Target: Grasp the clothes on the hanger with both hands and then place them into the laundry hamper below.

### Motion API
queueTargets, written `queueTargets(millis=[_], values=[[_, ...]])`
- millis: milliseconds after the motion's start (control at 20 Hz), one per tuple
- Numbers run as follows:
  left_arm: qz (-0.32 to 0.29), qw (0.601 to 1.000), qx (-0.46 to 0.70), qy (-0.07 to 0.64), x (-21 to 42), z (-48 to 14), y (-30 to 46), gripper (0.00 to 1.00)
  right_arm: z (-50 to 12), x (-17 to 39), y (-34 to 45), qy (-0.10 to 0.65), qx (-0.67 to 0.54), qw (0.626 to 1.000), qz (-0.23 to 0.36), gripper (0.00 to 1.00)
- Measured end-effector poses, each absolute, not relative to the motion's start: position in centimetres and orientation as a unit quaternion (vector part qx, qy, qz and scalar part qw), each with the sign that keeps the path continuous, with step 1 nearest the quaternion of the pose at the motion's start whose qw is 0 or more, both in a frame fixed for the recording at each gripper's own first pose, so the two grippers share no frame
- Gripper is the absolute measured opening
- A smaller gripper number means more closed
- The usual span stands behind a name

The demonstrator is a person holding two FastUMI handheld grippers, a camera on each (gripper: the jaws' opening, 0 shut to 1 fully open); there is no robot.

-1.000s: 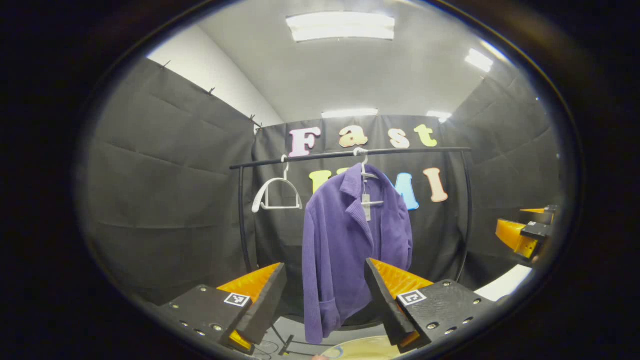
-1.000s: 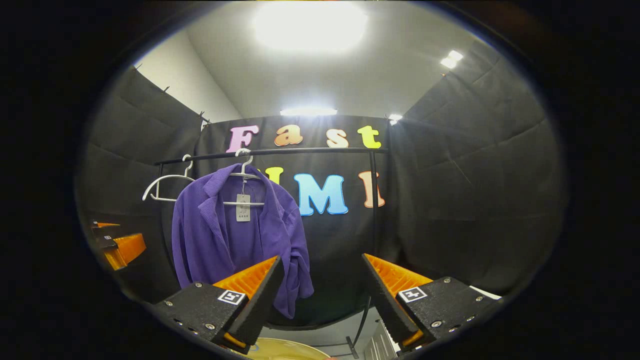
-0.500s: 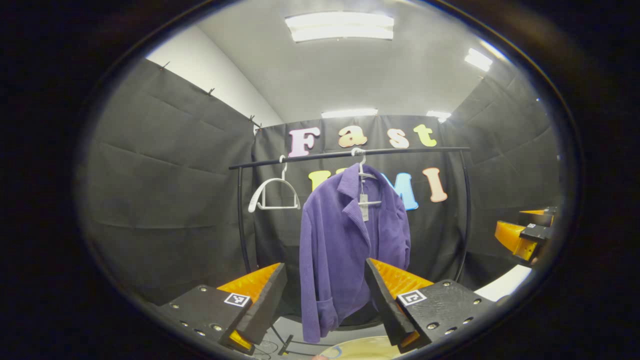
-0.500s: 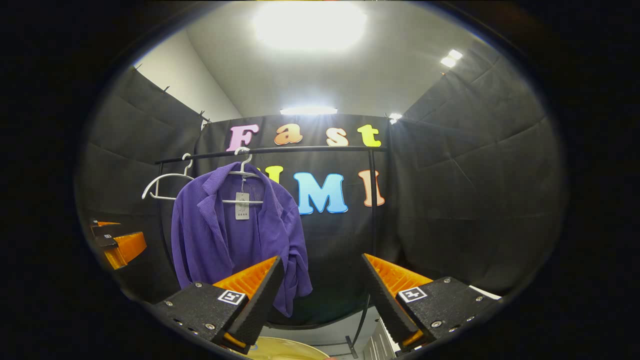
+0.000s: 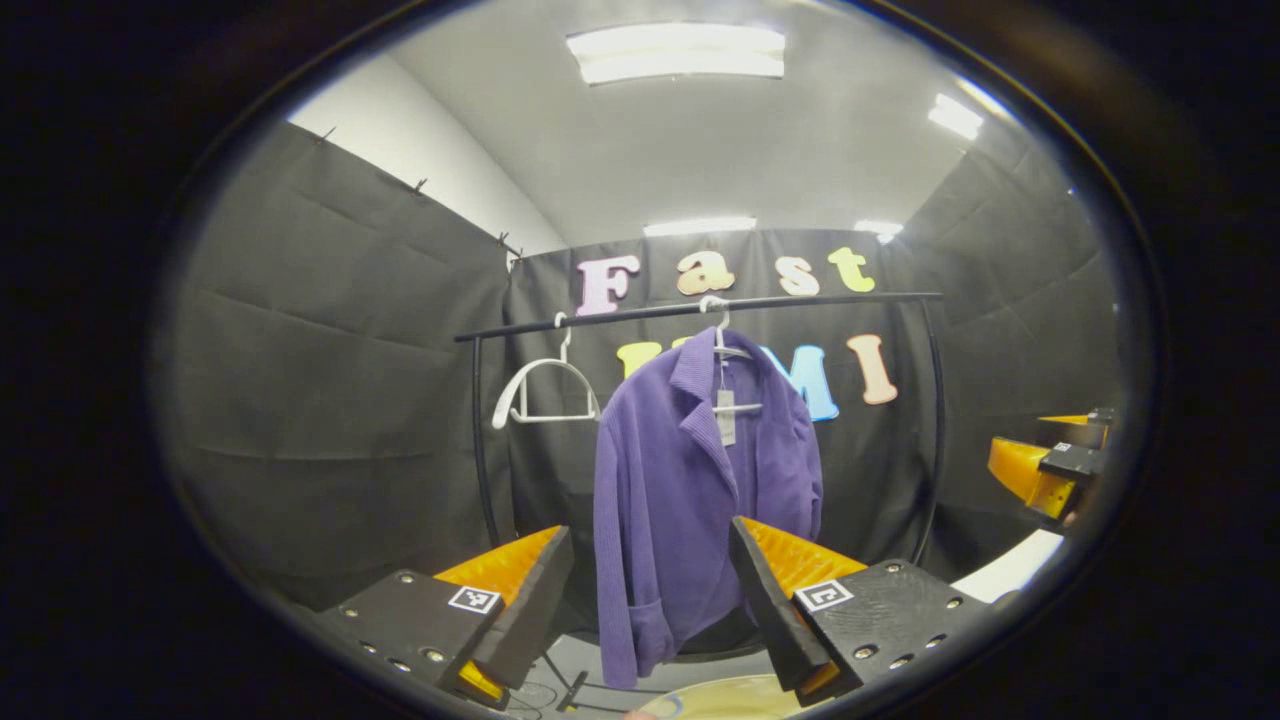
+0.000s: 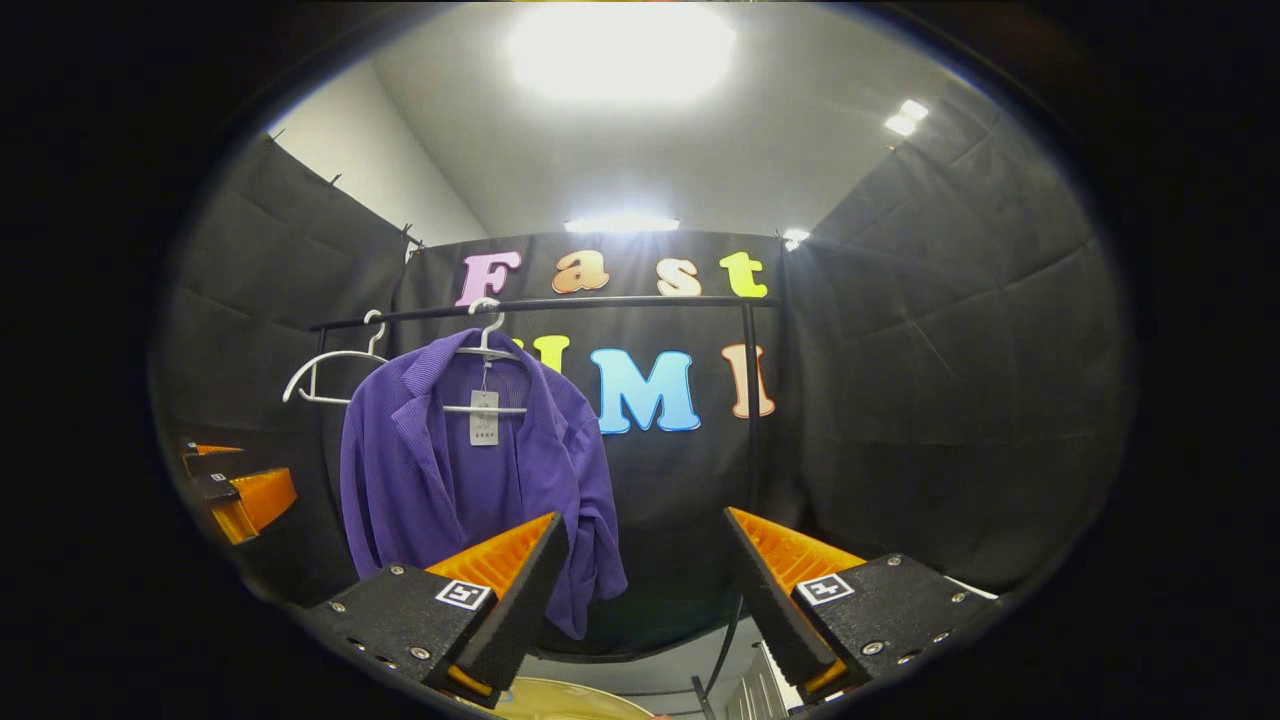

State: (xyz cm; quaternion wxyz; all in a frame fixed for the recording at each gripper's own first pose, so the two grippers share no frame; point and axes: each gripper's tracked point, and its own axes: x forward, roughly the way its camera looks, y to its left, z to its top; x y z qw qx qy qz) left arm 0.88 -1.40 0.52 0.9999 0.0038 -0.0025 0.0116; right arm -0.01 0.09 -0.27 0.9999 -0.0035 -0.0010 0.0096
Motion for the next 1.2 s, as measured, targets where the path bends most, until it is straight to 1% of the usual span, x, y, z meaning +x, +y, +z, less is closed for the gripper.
queueTargets(millis=[200,250,300,450,500,550,850,1000,1050,1200], values=[[0.021,1.000,-0.009,-0.005,2.7,1.3,-1.9,0.91,0.2,0.1,0.3,-0.008,-0.002,1.000,0.020,0.95],[0.022,1.000,-0.009,-0.008,3.1,1.7,-2.1,0.96,0.3,0.2,0.4,-0.011,-0.001,1.000,0.021,0.95],[0.024,1.000,-0.007,-0.012,3.7,2.1,-2.3,0.91,0.5,0.3,0.4,-0.014,0.001,1.000,0.024,0.95],[0.029,0.999,-0.002,-0.015,5.5,3.0,-3.0,0.91,1.1,0.3,0.5,-0.024,0.005,0.999,0.036,0.95],[0.029,0.999,-0.003,-0.015,6.1,3.2,-3.3,0.85,1.2,0.5,0.6,-0.025,0.005,0.999,0.040,0.95],[0.029,0.999,-0.006,-0.016,6.8,3.5,-3.7,0.90,1.2,0.6,0.7,-0.027,0.005,0.999,0.046,0.95],[0.037,0.999,-0.010,-0.018,11.0,4.5,-5.6,0.90,2.0,1.0,1.5,-0.036,0.016,0.996,0.081,0.95],[0.043,0.999,-0.009,-0.014,13.0,4.3,-6.2,0.95,2.2,0.9,1.8,-0.036,0.032,0.994,0.098,0.95],[0.043,0.999,-0.009,-0.012,13.6,4.3,-6.5,0.90,2.2,1.0,1.9,-0.036,0.038,0.993,0.104,0.95],[0.046,0.999,-0.014,-0.007,15.7,4.1,-7.1,0.90,2.5,1.0,2.3,-0.039,0.054,0.990,0.123,0.95]])
